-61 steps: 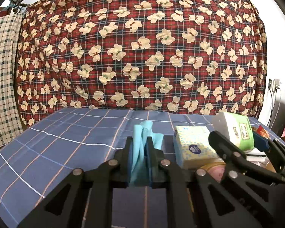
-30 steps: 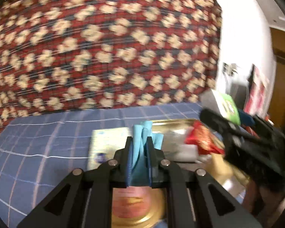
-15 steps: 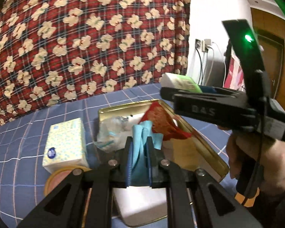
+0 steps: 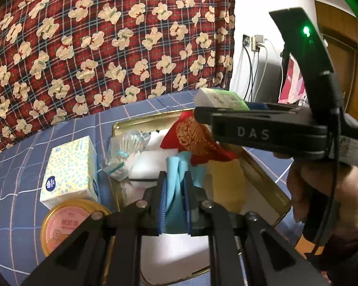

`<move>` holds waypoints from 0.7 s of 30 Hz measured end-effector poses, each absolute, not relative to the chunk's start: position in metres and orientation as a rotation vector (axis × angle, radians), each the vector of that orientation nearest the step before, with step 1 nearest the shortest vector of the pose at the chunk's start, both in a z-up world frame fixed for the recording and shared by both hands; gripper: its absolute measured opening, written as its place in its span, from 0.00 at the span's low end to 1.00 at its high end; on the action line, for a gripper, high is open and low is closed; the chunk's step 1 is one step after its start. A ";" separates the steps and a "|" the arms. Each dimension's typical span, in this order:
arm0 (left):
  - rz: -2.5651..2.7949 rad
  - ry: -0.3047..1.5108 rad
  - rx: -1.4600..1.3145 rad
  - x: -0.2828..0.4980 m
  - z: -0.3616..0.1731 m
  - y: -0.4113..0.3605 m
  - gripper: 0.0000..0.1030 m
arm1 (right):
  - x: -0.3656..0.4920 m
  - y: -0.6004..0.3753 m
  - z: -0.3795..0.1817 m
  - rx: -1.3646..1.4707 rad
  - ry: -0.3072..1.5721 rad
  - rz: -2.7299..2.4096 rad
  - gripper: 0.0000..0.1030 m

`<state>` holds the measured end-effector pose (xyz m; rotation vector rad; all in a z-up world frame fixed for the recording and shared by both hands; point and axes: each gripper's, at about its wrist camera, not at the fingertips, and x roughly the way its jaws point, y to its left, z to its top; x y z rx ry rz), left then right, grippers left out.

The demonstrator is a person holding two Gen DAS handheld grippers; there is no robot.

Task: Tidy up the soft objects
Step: 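Open the left tool to drop the cloth while the right tool releases the tissue pack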

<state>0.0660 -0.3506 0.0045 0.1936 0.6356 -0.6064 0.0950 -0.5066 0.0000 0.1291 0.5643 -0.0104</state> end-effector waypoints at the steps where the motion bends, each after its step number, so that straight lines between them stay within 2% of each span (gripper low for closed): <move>1: -0.604 0.639 0.196 0.066 0.004 -0.351 0.12 | 0.095 -0.506 -0.001 0.132 0.568 -0.006 0.70; 3: -0.597 0.645 0.190 0.067 0.001 -0.350 0.17 | 0.097 -0.505 -0.002 0.136 0.577 -0.002 0.72; 5: -0.589 0.648 0.190 0.068 0.001 -0.348 0.32 | 0.096 -0.503 -0.003 0.134 0.581 0.005 0.80; 7: -0.595 0.646 0.188 0.066 0.002 -0.348 0.54 | 0.093 -0.503 -0.002 0.141 0.568 0.010 0.83; 21: -0.553 0.567 0.139 0.057 0.019 -0.327 0.67 | 0.069 -0.496 0.010 0.153 0.475 -0.023 0.84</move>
